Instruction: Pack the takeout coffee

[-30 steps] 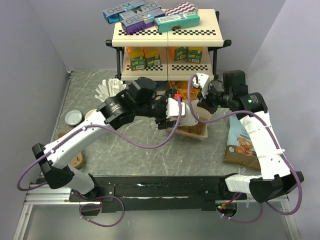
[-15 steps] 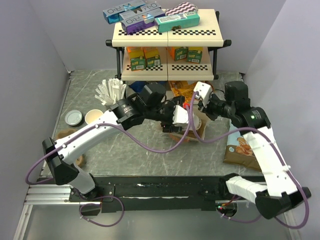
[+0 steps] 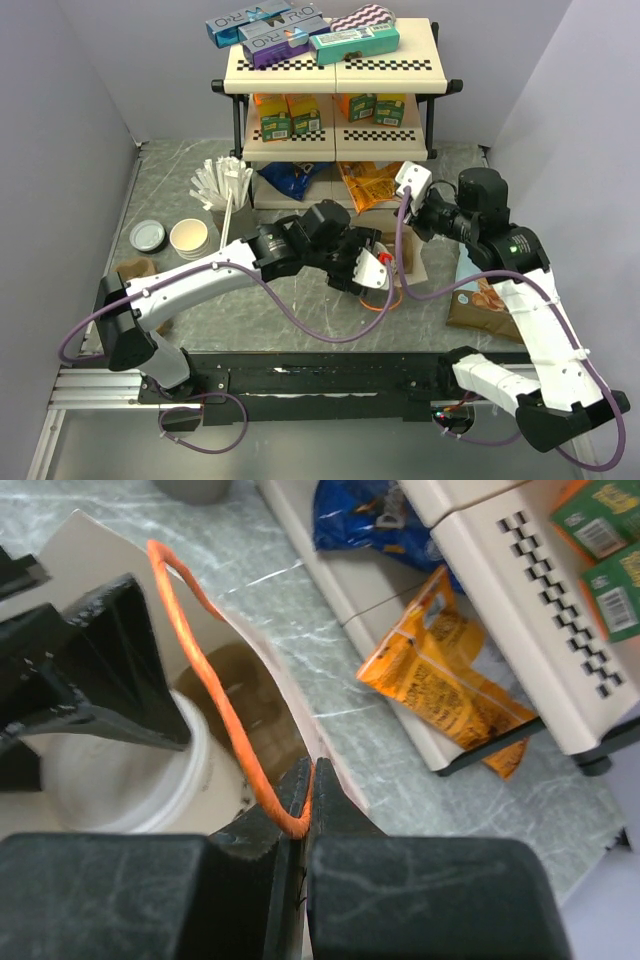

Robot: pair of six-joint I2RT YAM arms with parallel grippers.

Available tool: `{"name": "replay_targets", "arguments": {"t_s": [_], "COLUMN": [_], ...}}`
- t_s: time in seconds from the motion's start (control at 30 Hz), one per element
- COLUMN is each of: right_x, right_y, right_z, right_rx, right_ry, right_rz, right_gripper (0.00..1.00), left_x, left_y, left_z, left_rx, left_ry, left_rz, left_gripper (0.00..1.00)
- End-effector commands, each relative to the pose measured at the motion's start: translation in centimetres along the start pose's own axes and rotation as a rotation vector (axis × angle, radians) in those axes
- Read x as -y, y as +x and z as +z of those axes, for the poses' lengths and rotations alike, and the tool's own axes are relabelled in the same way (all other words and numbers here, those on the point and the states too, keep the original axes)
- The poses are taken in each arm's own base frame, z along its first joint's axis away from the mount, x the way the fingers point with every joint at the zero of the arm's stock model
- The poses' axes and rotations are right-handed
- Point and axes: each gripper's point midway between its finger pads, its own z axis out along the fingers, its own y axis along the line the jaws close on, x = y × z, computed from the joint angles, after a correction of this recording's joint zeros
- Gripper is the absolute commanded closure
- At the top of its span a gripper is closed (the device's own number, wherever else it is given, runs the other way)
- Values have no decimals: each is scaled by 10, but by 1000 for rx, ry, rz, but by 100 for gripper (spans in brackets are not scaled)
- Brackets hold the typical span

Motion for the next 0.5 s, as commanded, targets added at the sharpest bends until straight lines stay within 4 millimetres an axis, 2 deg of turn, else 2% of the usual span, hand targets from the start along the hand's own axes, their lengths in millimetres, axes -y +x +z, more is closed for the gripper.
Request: {"name": "replay_targets", "arguments": {"t_s": [0.0, 0.2, 0.3, 0.47], "right_x": [-7, -8, -13, -5], "right_y": [-13, -16, -11, -6], "right_z": [-6, -10, -9, -5], "right_rx": [68, 91, 87, 86], "right_ry": [11, 56, 57, 113], "right_rz": [-17, -7, 9, 12], "right_gripper": [100, 100, 100, 100], "left_x": [-14, -15, -18, -13], "left_y": [-11, -4, 2, 14], "left_z": [2, 9, 9, 5], "left_rx": [3, -44, -83, -135], "left_ry": [-100, -149, -167, -156], "left_rz": [87, 94, 108, 146], "left_gripper": [99, 99, 99, 99]}}
